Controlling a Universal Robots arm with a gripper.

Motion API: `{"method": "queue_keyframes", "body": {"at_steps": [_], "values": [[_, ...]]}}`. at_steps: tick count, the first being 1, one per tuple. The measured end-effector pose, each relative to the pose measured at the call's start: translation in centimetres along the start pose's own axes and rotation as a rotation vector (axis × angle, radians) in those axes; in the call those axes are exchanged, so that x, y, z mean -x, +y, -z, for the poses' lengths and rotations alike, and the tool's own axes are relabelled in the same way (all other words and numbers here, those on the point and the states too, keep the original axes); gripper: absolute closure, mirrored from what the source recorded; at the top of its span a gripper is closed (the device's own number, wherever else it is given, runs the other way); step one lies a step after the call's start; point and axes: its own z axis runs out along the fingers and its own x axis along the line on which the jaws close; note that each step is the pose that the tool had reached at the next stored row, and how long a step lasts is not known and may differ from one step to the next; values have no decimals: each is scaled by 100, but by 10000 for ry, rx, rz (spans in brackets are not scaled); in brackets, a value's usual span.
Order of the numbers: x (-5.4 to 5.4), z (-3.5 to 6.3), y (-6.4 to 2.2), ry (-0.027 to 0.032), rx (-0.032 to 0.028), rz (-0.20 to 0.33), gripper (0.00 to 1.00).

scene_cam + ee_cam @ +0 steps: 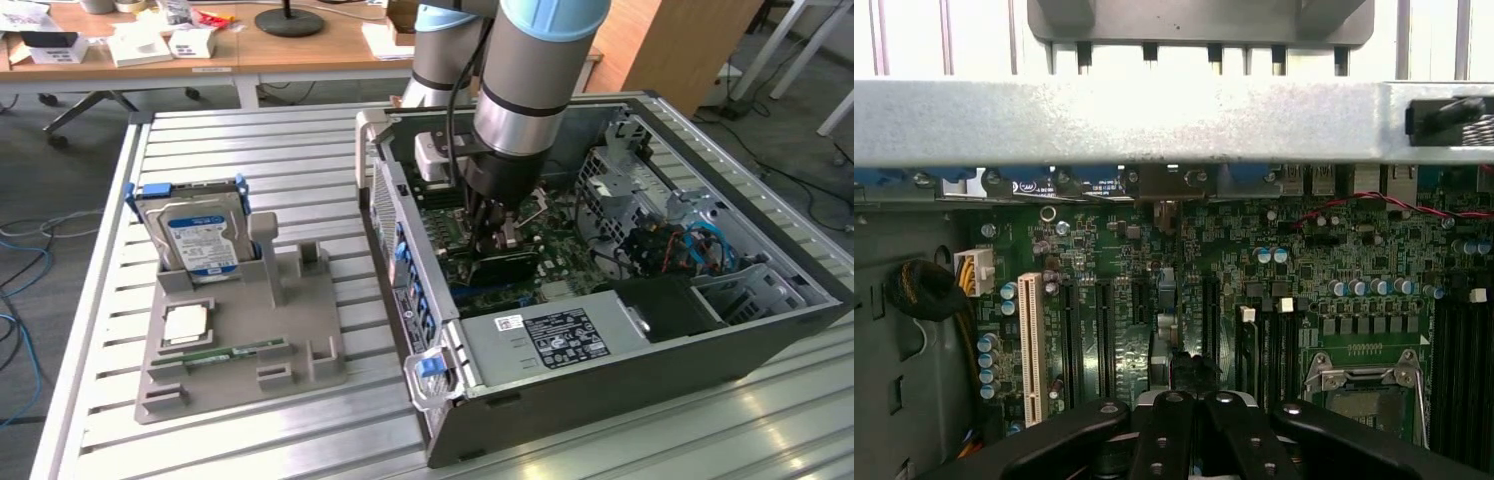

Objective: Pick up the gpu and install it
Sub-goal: 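Press down on the gpu until it lock into place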

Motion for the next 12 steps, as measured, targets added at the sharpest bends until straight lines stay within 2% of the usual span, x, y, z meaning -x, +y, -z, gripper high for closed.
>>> {"method": "queue_keyframes", "body": {"at_steps": [12], "values": [[0,-4,-7,3,-1,2,89]]}}
